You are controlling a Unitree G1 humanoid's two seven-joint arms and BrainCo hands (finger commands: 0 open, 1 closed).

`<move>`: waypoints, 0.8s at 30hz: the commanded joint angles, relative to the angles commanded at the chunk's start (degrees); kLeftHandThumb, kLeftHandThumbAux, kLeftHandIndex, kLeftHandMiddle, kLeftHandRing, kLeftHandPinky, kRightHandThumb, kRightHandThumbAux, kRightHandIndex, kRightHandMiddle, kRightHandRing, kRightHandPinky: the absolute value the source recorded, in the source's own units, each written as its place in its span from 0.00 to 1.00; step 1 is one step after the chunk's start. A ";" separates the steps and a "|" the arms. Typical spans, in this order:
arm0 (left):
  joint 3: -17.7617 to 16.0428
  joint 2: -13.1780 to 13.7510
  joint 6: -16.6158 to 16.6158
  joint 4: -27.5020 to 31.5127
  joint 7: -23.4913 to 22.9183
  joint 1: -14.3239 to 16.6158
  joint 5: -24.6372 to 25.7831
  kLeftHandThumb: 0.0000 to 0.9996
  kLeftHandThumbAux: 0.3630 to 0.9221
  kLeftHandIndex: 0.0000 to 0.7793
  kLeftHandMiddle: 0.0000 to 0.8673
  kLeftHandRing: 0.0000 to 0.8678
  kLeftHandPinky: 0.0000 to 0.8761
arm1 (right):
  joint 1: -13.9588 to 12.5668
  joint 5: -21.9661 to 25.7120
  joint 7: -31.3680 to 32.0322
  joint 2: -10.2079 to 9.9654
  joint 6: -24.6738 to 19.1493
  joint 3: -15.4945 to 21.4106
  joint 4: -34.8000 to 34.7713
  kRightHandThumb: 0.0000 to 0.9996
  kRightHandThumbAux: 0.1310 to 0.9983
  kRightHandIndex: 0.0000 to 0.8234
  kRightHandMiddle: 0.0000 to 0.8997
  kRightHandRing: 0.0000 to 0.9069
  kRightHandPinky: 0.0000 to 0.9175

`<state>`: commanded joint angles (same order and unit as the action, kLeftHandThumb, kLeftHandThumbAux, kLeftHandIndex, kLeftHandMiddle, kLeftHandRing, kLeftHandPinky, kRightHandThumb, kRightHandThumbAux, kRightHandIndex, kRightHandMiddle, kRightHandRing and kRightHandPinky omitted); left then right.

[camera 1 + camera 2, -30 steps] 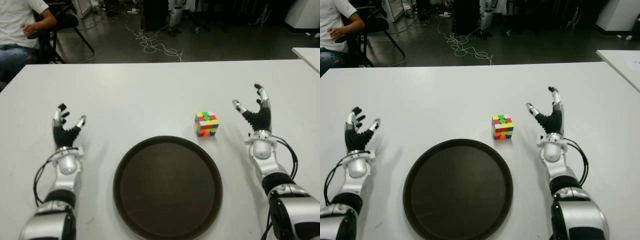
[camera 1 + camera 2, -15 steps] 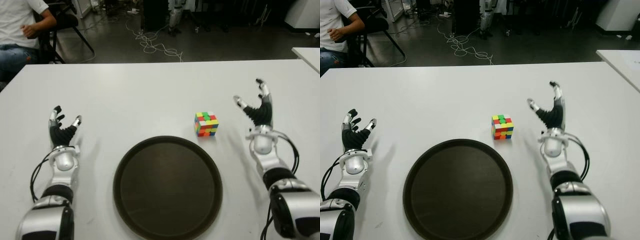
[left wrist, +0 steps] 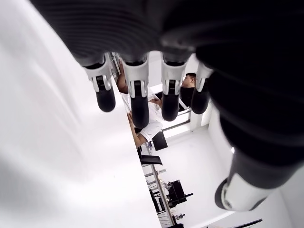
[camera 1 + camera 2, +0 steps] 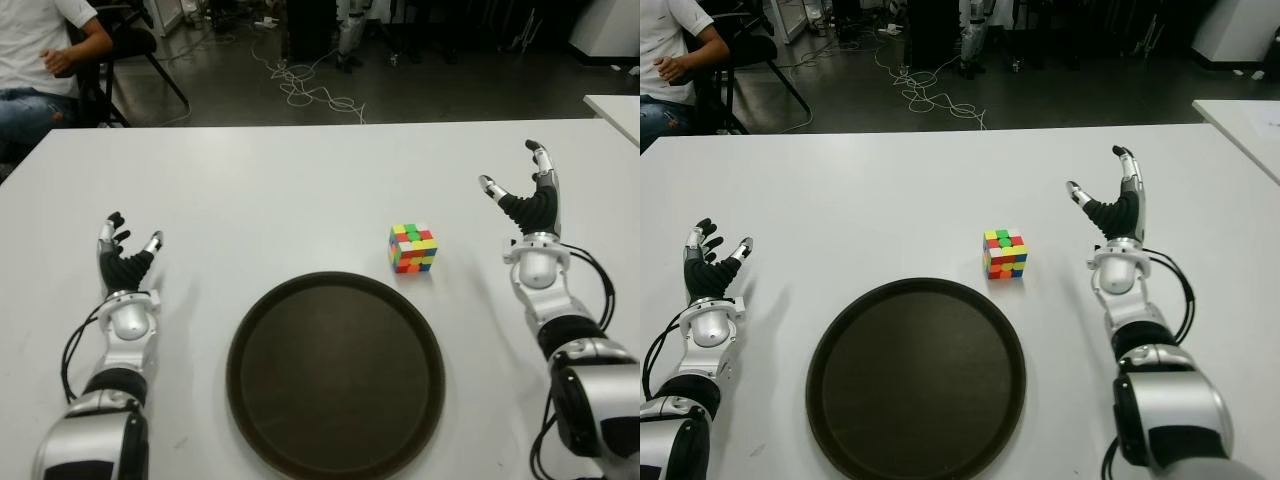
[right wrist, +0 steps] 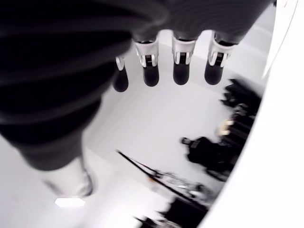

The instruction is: Pick up the Rubik's Cube and put it in the plate

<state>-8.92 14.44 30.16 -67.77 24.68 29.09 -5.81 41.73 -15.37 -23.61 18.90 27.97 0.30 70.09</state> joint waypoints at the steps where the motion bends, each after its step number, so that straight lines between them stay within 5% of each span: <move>1: 0.07 -0.01 0.00 -0.03 0.09 0.00 -0.03 0.25 0.67 0.13 0.17 0.16 0.16 | 0.19 -0.33 0.24 0.17 -0.70 -0.38 0.04 0.31 0.69 0.00 0.01 0.00 0.00; 24: 1.74 -0.19 -0.47 0.09 2.17 -0.21 -1.16 0.29 0.69 0.13 0.17 0.17 0.17 | 4.52 -3.26 9.35 1.57 -11.03 -5.70 -2.41 0.35 0.73 0.00 0.03 0.02 0.03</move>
<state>-7.18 14.25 29.69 -67.68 26.85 28.88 -6.98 46.25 -18.63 -14.26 20.47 16.94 -5.40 67.68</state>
